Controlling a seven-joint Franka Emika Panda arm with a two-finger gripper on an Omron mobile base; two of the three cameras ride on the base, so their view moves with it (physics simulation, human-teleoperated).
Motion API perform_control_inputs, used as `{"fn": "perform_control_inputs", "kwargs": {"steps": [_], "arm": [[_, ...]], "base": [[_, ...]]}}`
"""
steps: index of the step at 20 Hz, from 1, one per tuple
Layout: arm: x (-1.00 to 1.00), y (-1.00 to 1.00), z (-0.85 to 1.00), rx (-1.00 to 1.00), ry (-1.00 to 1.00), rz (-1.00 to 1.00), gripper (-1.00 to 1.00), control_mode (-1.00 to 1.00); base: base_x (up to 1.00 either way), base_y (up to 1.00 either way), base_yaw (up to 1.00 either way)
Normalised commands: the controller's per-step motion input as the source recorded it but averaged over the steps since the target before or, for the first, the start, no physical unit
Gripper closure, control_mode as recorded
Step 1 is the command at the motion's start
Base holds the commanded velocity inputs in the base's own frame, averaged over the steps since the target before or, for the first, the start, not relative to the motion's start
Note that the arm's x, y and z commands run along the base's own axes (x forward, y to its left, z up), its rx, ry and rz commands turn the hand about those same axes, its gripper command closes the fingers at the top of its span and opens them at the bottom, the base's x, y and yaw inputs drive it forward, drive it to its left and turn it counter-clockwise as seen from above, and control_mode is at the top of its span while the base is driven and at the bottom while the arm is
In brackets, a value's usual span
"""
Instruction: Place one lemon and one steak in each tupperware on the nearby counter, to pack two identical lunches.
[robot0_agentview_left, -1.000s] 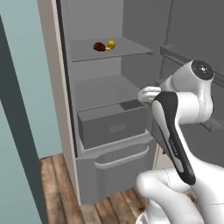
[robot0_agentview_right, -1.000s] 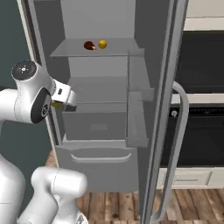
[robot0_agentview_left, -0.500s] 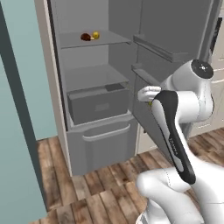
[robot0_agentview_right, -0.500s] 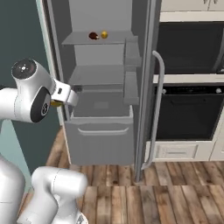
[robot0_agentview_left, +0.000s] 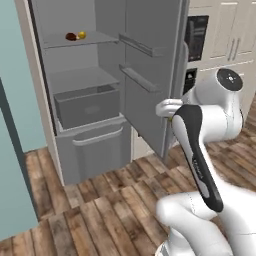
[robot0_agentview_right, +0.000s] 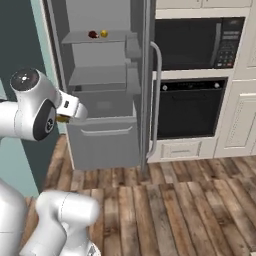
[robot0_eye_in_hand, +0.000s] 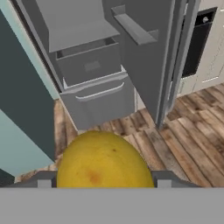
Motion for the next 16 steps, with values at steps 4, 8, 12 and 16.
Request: {"fn": "perform_control_inputs", "kwargs": {"steps": [4,8,12,16], "arm": [[0.0,0.0,0.0,0.0,0.0,0.0,1.0,1.0],[0.0,0.0,0.0,0.0,0.0,0.0,1.0,1.0],[0.0,0.0,0.0,0.0,0.0,0.0,1.0,1.0],[0.0,0.0,0.0,0.0,0.0,0.0,1.0,1.0]], "base": [[-0.74,0.01,-0.39],[-0.73,0.06,-0.45],[-0.66,0.09,-0.49],[-0.47,0.03,-0.5]]}}
